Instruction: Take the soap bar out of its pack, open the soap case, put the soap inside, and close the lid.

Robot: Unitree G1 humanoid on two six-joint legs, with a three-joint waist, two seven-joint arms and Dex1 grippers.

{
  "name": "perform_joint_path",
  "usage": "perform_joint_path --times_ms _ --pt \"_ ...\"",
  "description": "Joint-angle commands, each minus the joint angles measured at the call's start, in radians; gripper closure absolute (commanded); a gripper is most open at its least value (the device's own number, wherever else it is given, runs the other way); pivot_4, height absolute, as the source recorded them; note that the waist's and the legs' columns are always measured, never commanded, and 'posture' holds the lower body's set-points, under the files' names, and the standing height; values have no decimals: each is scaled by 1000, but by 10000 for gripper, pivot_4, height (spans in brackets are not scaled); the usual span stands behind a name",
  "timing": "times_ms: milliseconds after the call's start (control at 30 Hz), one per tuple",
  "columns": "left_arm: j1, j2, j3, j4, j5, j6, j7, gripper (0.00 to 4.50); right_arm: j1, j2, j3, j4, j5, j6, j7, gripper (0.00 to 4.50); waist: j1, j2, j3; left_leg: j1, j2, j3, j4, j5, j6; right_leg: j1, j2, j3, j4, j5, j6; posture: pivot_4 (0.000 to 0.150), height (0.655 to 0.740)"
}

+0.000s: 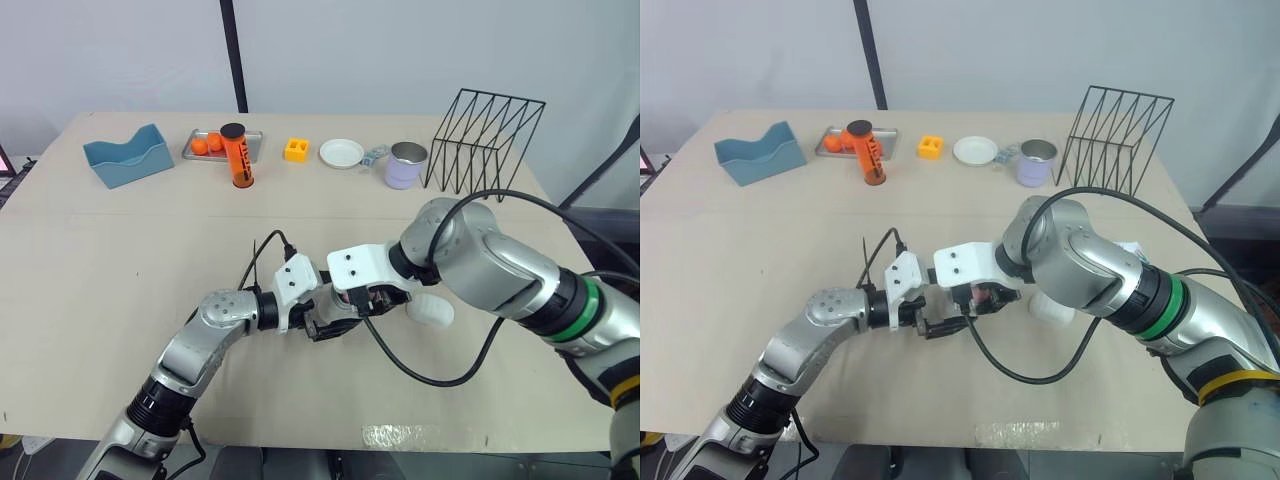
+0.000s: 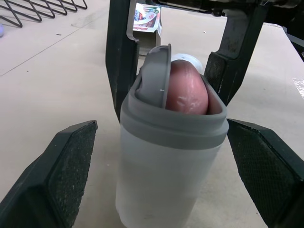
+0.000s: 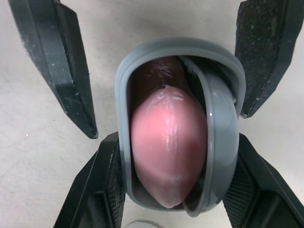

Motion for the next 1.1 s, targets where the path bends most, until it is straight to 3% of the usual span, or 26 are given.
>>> perform_joint_path --times_ms 33,133,1000,1033,1067,1100 --pt "-2 5 15 -20 -2 -15 -4 15186 -7 2 -55 -18 -7 -4 6 24317 0 0 0 0 0 0 0 0 0 0 0 0 0 0 0 1500 7400" --pt "1 7 16 -23 -2 -17 -7 24494 -8 1 -55 -17 -9 -5 8 24317 0 0 0 0 0 0 0 0 0 0 0 0 0 0 0 1500 7400" --pt "-1 13 13 -1 20 -29 -28 24813 -4 5 -61 -6 -15 -21 23 24317 0 0 0 0 0 0 0 0 0 0 0 0 0 0 0 1500 7400" --pt "-2 13 13 0 21 -30 -28 24813 -3 6 -62 -5 -14 -20 22 14943 0 0 0 0 0 0 0 0 0 0 0 0 0 0 0 1500 7400" --pt "-1 13 14 1 21 -31 -28 24813 -3 6 -63 -6 -13 -20 23 12577 0 0 0 0 0 0 0 0 0 0 0 0 0 0 0 1500 7400" --pt "-2 13 15 3 21 -31 -27 24813 -2 5 -64 -5 -13 -20 25 7460 0 0 0 0 0 0 0 0 0 0 0 0 0 0 0 1500 7400"
